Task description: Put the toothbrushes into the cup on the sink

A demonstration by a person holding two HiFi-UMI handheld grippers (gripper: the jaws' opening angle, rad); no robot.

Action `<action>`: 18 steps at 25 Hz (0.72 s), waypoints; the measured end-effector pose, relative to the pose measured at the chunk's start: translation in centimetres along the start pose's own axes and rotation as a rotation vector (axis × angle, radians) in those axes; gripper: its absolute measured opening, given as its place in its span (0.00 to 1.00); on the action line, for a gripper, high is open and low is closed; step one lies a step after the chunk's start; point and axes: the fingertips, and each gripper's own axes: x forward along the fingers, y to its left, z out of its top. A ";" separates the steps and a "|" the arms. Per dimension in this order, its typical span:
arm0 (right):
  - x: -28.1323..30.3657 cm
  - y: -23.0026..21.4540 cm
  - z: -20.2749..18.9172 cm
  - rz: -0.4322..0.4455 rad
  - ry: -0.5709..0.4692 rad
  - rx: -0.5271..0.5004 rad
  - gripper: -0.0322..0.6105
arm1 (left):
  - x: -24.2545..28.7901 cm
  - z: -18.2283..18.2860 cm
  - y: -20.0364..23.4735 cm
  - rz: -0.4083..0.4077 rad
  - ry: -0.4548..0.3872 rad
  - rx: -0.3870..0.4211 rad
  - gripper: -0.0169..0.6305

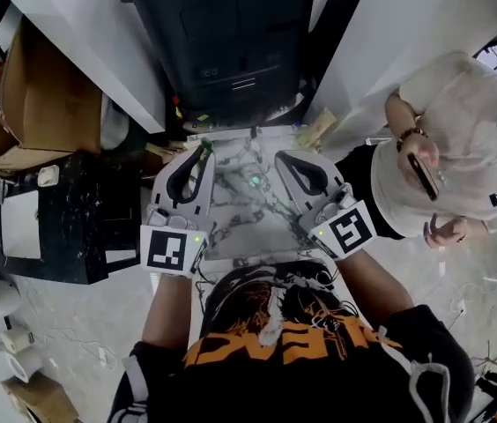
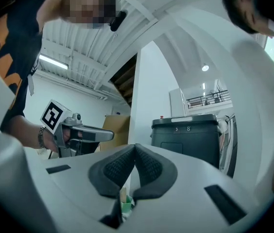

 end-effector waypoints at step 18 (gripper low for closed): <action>-7.6 2.5 5.0 0.076 -0.072 0.059 0.07 | -2.3 2.9 -10.5 -0.064 -0.040 -0.016 0.06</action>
